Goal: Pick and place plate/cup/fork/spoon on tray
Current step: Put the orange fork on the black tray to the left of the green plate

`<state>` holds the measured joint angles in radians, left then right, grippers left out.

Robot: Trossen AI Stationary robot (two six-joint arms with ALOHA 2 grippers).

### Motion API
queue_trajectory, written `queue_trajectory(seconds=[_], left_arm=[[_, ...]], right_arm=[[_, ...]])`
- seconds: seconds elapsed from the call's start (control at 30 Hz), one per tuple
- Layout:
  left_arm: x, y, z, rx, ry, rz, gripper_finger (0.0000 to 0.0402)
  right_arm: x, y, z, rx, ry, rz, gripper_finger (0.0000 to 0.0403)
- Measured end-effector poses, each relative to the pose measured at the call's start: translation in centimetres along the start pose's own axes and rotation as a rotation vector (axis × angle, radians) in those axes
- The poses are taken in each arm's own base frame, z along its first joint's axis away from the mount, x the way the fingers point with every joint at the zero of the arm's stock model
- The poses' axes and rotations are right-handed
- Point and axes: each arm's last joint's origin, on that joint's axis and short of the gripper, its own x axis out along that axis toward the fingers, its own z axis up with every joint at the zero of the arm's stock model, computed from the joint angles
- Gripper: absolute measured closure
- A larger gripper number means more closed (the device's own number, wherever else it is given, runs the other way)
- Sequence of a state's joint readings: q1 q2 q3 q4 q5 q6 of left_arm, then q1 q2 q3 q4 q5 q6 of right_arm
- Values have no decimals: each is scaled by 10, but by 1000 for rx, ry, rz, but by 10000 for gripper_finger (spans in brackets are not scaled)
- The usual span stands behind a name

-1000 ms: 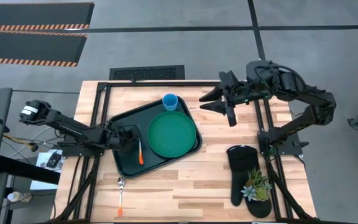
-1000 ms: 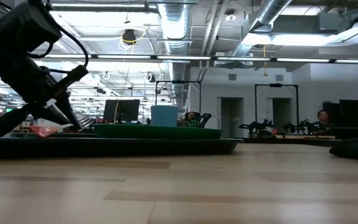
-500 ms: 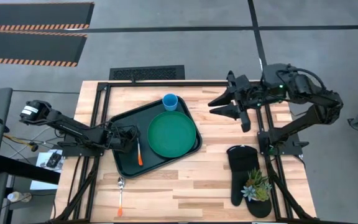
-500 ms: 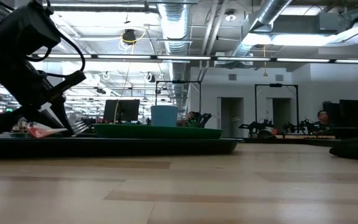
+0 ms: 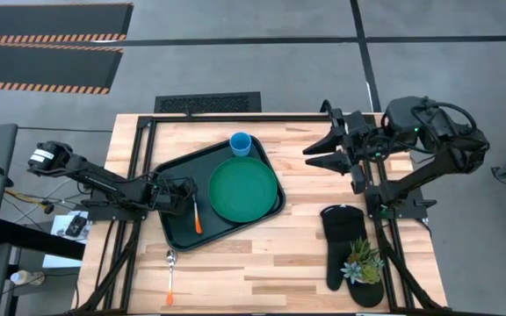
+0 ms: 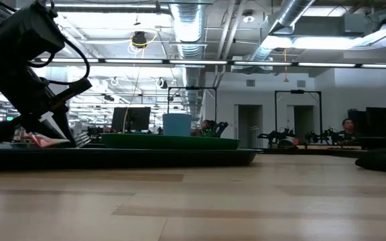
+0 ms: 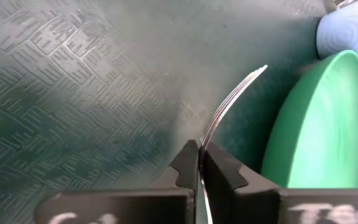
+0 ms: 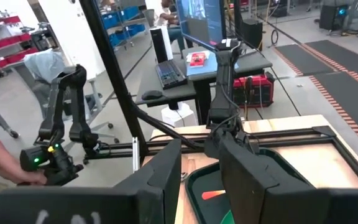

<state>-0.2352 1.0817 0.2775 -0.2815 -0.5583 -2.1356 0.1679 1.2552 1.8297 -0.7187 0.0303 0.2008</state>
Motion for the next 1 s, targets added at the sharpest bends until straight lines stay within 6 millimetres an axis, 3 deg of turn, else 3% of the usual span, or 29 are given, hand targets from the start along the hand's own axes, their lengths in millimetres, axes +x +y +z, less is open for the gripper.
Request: queue_trajectory(seconds=[0.83, 1.0], left_arm=[[0, 4, 1, -13, 11, 51, 401], [0, 4, 1, -17, 25, 61, 380]], right_arm=[[0, 2, -1, -28, 10, 9, 269], [0, 2, -1, -28, 10, 9, 269]])
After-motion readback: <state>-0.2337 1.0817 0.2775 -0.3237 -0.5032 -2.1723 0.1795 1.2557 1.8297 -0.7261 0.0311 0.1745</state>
